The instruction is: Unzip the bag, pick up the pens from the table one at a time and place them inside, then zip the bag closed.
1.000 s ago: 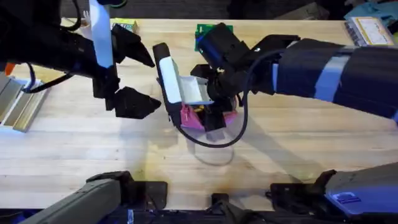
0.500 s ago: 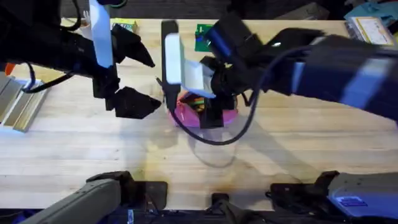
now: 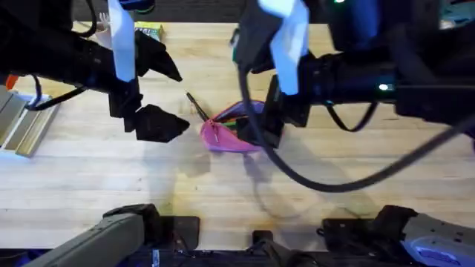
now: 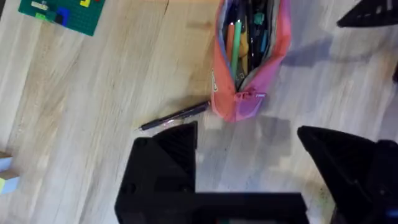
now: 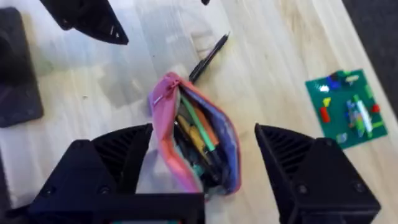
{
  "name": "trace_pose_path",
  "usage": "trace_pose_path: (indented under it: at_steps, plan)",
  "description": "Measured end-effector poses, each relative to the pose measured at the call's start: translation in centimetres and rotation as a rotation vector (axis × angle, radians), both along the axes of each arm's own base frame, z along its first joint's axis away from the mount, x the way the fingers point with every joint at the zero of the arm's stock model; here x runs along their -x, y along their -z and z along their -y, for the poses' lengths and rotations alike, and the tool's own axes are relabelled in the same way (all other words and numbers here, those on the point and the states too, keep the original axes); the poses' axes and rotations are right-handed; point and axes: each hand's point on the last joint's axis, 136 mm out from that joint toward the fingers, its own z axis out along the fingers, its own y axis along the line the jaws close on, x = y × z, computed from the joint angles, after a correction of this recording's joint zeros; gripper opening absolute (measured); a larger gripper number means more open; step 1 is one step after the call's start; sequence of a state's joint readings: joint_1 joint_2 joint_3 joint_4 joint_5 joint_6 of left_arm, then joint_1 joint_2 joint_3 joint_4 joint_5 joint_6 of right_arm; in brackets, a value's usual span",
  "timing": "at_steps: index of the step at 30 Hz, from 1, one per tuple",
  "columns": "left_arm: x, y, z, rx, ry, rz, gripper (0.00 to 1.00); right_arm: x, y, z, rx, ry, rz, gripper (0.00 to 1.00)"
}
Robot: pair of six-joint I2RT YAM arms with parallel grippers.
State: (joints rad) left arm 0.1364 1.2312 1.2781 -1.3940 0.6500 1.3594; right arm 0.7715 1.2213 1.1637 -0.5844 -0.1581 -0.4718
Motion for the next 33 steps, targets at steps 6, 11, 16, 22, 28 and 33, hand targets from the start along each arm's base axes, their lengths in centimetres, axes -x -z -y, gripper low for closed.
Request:
trace_pose_path:
  at_steps: [6, 11, 16, 22, 28, 33]
  plan:
    - [-1.1, -0.2, -0.3, 0.006, -0.067, 0.002, 0.993, 0.8, 0.3, 1.4, -0.004, 0.099, -0.092, 0.998]
    - [-3.4, -0.9, -0.7, 0.054, -0.231, -0.003, 0.993, 0.9, 0.5, 1.8, -0.005, 0.14, -0.123, 0.998]
    - [-5.3, -1.3, -1.7, 0.117, -0.48, -0.075, 0.993, 1.2, -0.4, 2.2, -0.034, 0.158, -0.113, 0.998]
    - [-5.2, -1.0, -2.2, 0.207, -0.739, -0.251, 0.993, 2.0, -2.9, 3.8, -0.09, 0.19, -0.065, 0.997]
    - [-7.3, -2.1, -2.5, 0.321, -0.894, -0.267, 0.993, 2.4, -3.8, 4.3, -0.108, 0.193, -0.045, 0.997]
    - [-8.5, -2.2, -3.1, 0.417, -1.085, -0.353, 0.995, 2.7, -3.4, 4.7, -0.089, 0.197, -0.059, 0.997]
